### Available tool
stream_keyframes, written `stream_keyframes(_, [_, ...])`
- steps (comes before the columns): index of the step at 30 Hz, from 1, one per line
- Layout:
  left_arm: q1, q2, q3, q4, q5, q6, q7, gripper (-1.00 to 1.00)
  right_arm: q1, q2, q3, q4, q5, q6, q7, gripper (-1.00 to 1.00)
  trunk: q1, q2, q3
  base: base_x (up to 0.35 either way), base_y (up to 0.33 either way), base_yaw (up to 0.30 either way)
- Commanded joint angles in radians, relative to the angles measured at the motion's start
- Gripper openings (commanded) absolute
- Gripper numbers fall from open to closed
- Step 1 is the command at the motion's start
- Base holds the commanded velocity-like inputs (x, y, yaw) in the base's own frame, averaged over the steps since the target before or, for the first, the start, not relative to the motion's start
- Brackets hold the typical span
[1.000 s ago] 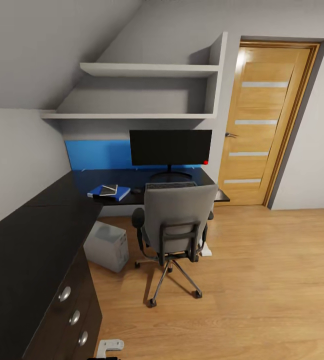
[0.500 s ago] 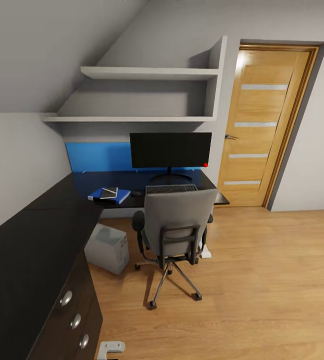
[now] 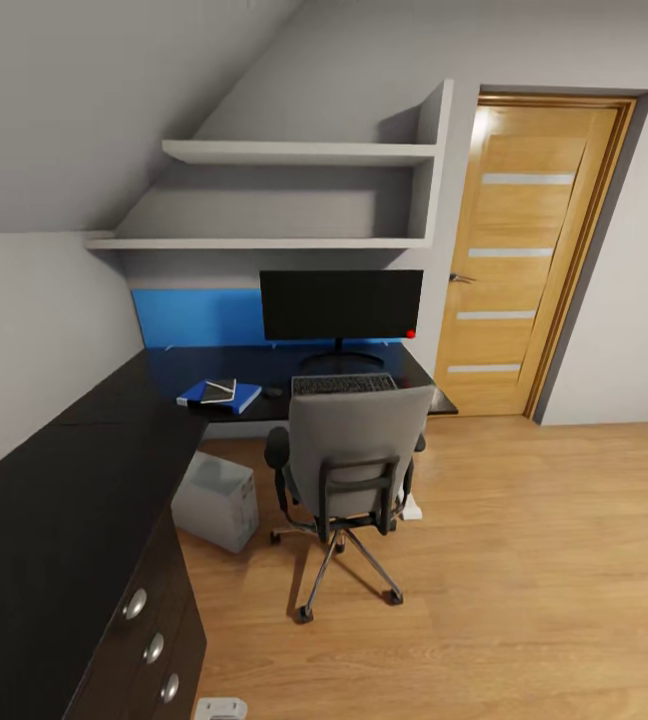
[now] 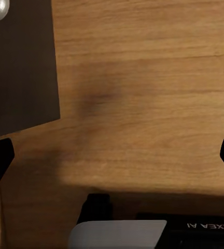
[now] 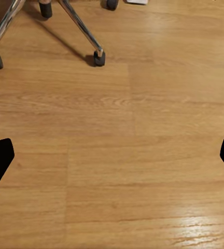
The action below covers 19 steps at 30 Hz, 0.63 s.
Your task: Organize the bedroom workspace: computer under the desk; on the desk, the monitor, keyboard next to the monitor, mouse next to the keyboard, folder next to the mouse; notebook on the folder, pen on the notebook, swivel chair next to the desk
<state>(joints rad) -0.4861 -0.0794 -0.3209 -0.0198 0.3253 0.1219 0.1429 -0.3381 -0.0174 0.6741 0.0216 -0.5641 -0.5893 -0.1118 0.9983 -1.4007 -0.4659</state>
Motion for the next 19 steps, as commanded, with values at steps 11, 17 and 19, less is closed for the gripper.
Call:
stream_keyframes(11, [0.000, 0.012, -0.009, -0.002, 0.009, 0.009, 0.004, 1.00, -0.001, 0.000, 0.008, 0.002, -0.002, -0.003, -0.005, 1.00, -0.042, 0.077, 0.034, 0.000, 0.000, 0.000])
stream_keyframes(17, [0.000, 0.014, -0.009, -0.002, 0.009, 0.010, 0.004, 1.00, -0.001, 0.000, 0.008, 0.003, -0.002, -0.003, -0.005, 1.00, -0.065, 0.119, 0.052, 0.000, 0.000, 0.000])
stream_keyframes(19, [0.000, 0.015, -0.009, -0.002, 0.009, 0.010, 0.004, 1.00, -0.001, 0.000, 0.008, 0.003, -0.002, -0.003, -0.005, 1.00, -0.073, 0.133, 0.059, 0.000, 0.000, 0.000])
